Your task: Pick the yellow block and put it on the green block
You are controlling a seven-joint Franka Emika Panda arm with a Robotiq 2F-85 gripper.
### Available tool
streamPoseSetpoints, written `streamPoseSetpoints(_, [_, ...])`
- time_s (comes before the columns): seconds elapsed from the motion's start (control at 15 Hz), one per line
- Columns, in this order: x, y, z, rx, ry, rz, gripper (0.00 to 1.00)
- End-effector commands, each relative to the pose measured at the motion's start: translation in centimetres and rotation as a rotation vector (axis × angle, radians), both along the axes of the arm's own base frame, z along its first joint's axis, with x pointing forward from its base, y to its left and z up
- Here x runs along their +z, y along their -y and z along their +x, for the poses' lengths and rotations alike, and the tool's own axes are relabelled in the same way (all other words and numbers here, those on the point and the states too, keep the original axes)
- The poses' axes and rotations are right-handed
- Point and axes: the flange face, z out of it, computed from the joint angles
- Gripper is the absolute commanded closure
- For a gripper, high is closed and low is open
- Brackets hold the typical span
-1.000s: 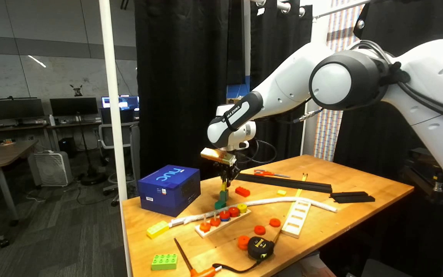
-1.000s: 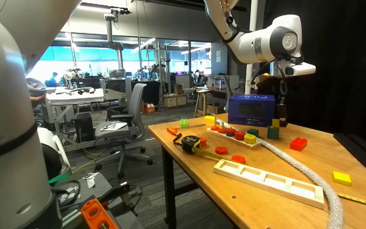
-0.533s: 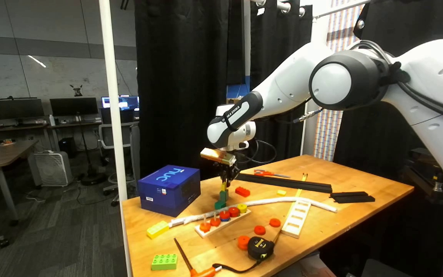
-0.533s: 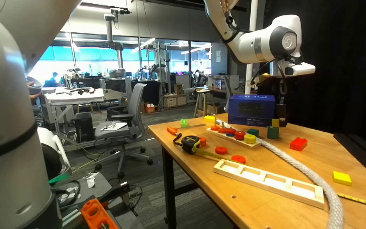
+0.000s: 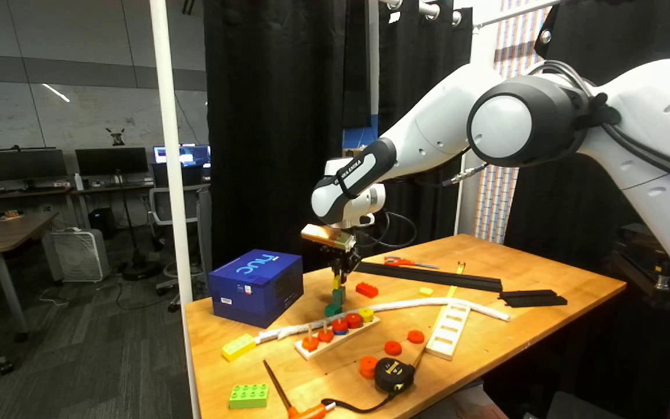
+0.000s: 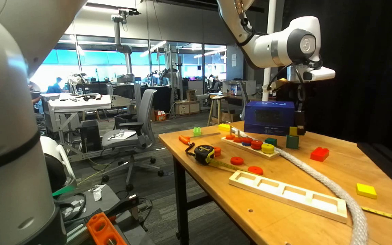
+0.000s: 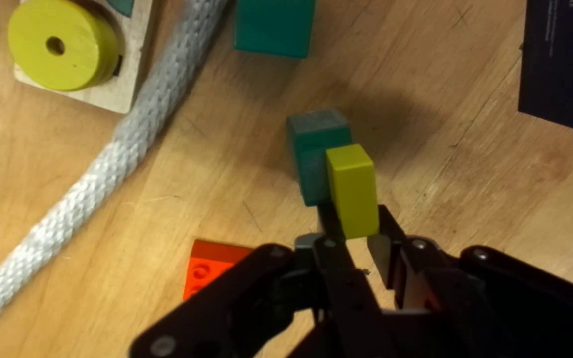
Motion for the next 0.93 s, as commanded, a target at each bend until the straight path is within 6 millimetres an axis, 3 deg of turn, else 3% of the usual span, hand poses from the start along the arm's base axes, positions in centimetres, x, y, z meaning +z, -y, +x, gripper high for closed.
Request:
streamPoseSetpoints(0.0, [1.2, -0.1, -0.2, 0.008, -0.003, -0.015, 0.89])
streamPoseSetpoints(0.87, [1.0, -0.3, -1.2, 0.004, -0.02, 0.005, 0.89])
